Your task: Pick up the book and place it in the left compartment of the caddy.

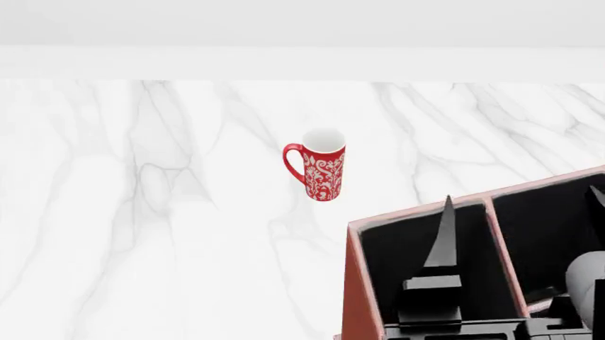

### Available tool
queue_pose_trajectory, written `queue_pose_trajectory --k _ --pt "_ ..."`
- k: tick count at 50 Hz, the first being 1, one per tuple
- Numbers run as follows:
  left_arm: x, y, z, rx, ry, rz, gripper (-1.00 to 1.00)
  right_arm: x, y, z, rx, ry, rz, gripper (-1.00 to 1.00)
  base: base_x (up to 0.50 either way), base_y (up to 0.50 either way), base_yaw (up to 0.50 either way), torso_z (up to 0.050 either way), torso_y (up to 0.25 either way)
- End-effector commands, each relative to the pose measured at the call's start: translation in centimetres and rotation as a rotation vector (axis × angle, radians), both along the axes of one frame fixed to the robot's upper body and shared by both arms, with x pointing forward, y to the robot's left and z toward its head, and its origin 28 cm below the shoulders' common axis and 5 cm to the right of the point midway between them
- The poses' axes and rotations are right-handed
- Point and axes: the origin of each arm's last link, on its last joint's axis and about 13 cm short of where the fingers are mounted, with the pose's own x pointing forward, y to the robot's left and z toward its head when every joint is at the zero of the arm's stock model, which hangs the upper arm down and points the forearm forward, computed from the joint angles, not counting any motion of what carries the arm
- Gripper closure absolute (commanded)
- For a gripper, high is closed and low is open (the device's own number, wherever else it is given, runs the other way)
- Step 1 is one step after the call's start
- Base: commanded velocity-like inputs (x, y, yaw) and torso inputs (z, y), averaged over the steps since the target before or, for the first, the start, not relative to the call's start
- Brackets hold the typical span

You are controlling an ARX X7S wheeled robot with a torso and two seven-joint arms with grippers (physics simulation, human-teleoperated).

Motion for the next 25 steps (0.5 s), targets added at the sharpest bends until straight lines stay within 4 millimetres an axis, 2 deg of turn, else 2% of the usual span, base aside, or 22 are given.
queue_pose_trajectory --k 1,21,24,25 --pt "-0.1 -0.1 -0.1 0.004 -0.002 -0.005 -1.00 -0.4 0.1 -0.1 -0.039 -0.076 -0.016 -1.00 0.00 0.00 0.00 0.000 0.000" --pt "-0.4 -0.1 0.1 0.011 -0.012 -0.004 -1.00 -1.3 0.6 -1.0 -0.002 -0.165 0.005 -1.00 0.00 0.00 0.00 0.000 0.000" --pt "-0.4 -0.1 0.2 0.010 -0.013 -0.003 -1.00 -1.6 1.4 0.3 0.034 -0.287 0.030 -1.00 0.00 0.00 0.00 0.000 0.000" --pt "-0.4 -0.1 0.1 0.010 -0.014 -0.003 -1.00 -2.1 1.3 -0.6 0.019 -0.222 0.019 -1.00 0.00 0.00 0.00 0.000 0.000"
